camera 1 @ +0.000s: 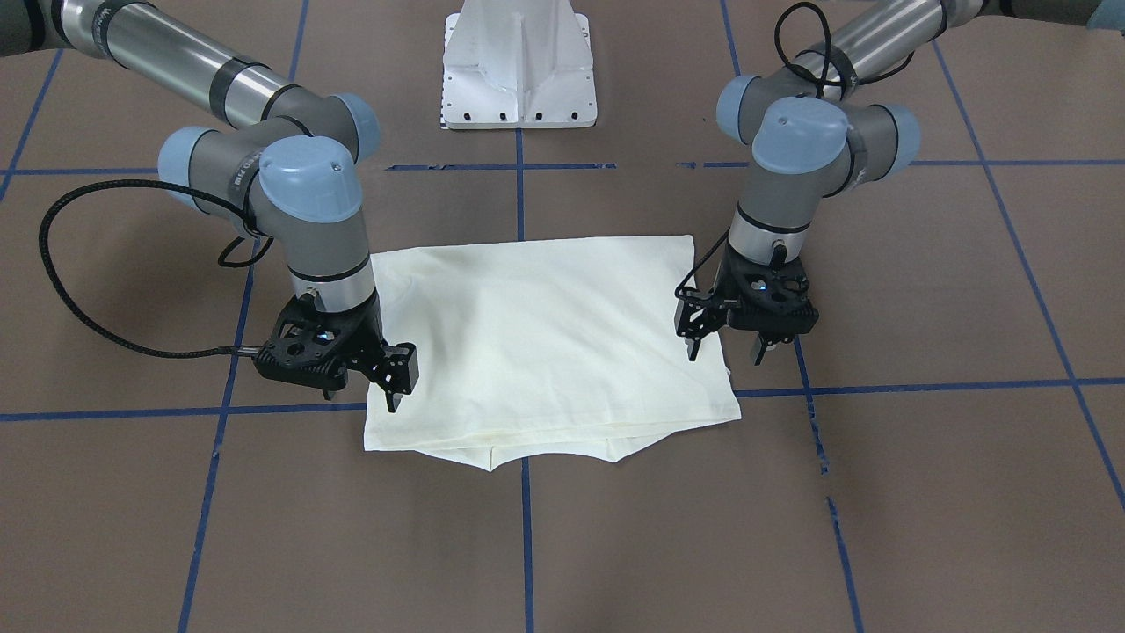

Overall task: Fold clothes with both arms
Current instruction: 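Release the hem and raise both grippers away from the folded shirt, then lower the left gripper to the shirt edge nearest it and grasp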

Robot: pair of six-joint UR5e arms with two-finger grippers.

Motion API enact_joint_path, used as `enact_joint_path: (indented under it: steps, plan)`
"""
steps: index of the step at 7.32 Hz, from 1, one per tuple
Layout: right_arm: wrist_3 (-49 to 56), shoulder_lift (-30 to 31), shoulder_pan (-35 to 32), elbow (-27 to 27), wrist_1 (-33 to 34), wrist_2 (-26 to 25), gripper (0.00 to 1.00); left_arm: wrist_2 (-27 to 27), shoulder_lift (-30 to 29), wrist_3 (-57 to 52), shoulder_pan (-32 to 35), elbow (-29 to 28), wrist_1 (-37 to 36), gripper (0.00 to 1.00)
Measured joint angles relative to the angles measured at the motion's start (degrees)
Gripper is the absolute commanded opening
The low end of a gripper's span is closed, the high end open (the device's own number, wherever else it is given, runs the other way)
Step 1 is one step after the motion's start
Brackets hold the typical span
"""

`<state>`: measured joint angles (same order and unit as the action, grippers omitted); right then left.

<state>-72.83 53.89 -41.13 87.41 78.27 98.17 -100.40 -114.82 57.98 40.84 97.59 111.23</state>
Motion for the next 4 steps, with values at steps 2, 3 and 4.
enact_joint_path:
  steps: [2, 3, 4]
  plan:
    - [2.4, 1.3, -0.5, 2.2, -0.1, 2.0, 1.00, -0.9, 7.7, 5.4, -3.9, 10.6, 0.4, 0.98]
    - [2.5, 1.5, -0.5, 2.5, -0.1, 2.2, 1.00, 0.3, 10.4, 9.4, -6.9, 13.3, 1.2, 0.84]
    - [2.5, 1.5, -0.5, 2.7, -0.1, 2.2, 1.00, 2.9, 12.3, 13.2, -10.0, 14.1, 2.2, 0.82]
